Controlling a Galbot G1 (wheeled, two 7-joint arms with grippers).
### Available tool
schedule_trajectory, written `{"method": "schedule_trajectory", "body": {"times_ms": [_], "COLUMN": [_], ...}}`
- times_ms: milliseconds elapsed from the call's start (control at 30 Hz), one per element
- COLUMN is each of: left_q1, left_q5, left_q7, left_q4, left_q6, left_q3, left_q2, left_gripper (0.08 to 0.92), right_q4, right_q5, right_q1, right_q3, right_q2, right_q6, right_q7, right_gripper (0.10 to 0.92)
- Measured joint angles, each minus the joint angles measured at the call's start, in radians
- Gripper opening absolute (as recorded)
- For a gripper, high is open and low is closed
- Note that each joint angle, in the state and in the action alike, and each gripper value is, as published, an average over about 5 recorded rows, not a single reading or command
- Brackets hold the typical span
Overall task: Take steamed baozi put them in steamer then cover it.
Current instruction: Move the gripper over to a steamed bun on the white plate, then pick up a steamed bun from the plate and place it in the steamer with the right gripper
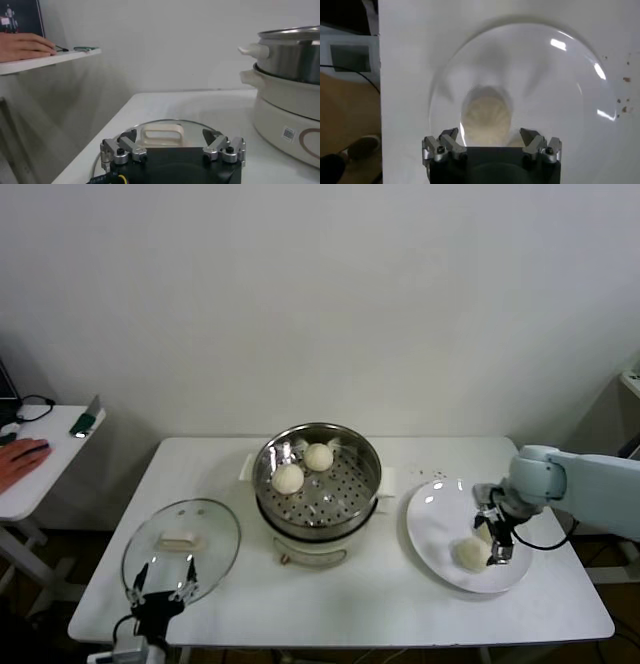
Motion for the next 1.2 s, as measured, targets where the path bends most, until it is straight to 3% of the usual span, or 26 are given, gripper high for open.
{"method": "schedule_trajectory", "body": {"times_ms": [367,800,1200], "left_q1": [-0.002,-0.005,-0.006], "left_q5": [0.001,0.001,0.011], "left_q7": [-0.001,-0.002,-0.004], "left_q4": [0.008,0.01,0.007], "left_q6": [-0.003,-0.002,0.004], "left_q3": [0.0,0.0,0.008], "left_q2": [-0.001,-0.003,-0.008], "left_gripper": [0.823,0.823,0.823], "right_q4": [-0.045,-0.048,-0.015], "right_q5": [-0.034,-0.061,-0.085], "right_q1": [-0.108,-0.136,0.106], "right_q3": [0.08,0.111,-0.013], "right_q2": [0.02,0.03,0.075], "right_q6": [-0.016,-0.008,0.107], "right_q7": [0.022,0.014,-0.072], "right_gripper": [0.814,0.652,0.653]}}
